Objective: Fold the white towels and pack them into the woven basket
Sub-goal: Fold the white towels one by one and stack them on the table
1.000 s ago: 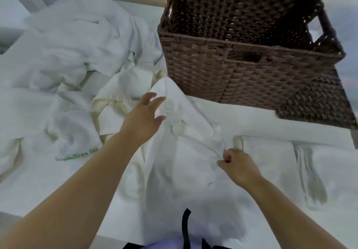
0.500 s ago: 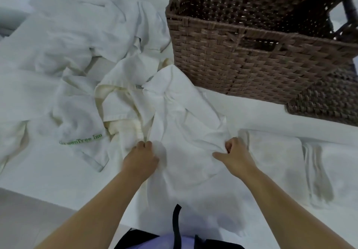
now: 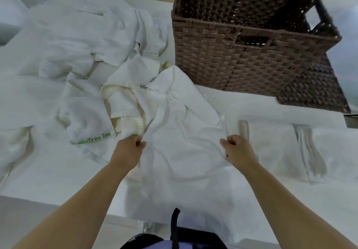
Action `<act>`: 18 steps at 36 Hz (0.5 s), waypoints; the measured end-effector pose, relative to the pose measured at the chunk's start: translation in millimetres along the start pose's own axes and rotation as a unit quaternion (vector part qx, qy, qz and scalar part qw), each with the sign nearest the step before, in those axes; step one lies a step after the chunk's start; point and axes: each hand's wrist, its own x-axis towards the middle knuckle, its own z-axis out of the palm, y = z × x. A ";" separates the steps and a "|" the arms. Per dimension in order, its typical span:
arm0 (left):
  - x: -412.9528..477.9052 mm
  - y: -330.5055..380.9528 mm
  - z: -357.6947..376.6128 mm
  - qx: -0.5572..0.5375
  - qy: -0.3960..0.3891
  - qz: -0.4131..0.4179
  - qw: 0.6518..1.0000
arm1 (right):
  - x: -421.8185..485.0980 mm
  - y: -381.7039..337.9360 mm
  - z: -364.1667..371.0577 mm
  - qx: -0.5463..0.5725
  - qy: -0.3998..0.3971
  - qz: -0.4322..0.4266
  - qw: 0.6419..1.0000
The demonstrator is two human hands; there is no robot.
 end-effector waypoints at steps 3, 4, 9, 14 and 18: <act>0.2 0.7 -13.3 -0.103 0.013 0.002 0.995 | -14.4 -6.1 -6.3 0.000 0.045 -0.019 0.999; 0.1 1.6 -18.8 -0.131 0.017 0.001 0.991 | -19.0 -8.0 -9.6 -0.004 0.061 -0.032 0.998; -0.5 4.7 -52.6 -0.334 0.003 0.008 0.943 | -44.2 -19.0 -29.3 0.016 0.148 -0.083 0.985; -8.3 14.5 -92.2 -0.390 0.029 0.073 0.917 | -72.5 -33.0 -55.2 0.034 0.214 -0.129 0.968; -14.4 26.5 -125.4 -0.412 0.063 0.112 0.902 | -95.1 -44.9 -74.7 0.107 0.254 -0.134 0.952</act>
